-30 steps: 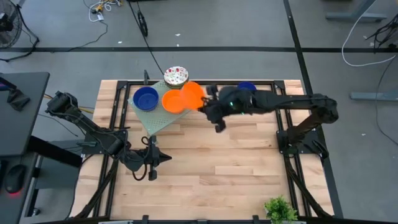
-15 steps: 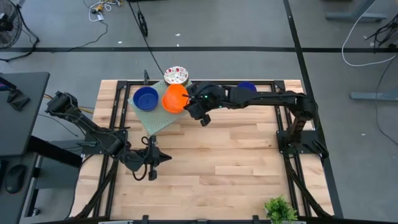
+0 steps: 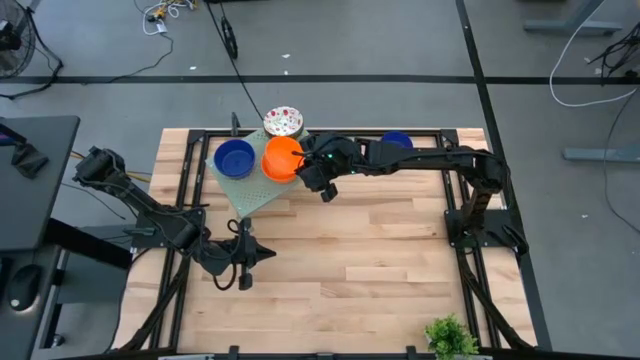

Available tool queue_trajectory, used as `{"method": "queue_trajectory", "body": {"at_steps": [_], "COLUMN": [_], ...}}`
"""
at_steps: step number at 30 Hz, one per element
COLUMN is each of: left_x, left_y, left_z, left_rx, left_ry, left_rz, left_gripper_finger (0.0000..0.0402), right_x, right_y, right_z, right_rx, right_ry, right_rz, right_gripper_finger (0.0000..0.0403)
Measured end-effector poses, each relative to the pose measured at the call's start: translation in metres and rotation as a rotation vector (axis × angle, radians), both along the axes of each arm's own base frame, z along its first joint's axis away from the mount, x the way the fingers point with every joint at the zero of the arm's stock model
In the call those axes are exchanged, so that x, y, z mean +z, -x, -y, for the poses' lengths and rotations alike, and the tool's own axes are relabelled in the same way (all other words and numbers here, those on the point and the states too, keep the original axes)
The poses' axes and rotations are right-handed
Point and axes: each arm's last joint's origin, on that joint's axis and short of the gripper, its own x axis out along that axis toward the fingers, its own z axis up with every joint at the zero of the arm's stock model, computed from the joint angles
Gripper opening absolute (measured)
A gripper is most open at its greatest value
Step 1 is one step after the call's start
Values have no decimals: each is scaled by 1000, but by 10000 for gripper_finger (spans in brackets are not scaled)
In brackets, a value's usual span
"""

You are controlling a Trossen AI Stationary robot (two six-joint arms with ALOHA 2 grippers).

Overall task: Pick & Place Mini bowls
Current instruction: Stack the orange bowl on the orange bowls on the shelf, then stack the blue bowl on the blue bowls on the shelf

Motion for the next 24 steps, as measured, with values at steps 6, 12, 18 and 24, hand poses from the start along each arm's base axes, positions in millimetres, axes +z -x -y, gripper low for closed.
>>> {"method": "queue_trajectory", "body": {"at_steps": [6, 12, 18, 24], "left_x": [0, 0, 0, 0], "left_y": [0, 0, 0, 0], "left_z": [0, 0, 0, 0], "left_rx": [0, 0, 0, -1], "left_ry": [0, 0, -1, -3], "left_rz": [0, 0, -1, -5], "left_gripper_finger": [16, 16, 16, 16], "right_x": [1, 1, 10, 29], "right_y": [0, -1, 5, 32], "right_z": [0, 0, -8, -25], "right_rx": [-15, -15, -70, -126], "right_ry": [-20, -20, 36, 24], "right_rz": [11, 15, 17, -69], "right_gripper_finger": [36, 92, 146, 161]}}
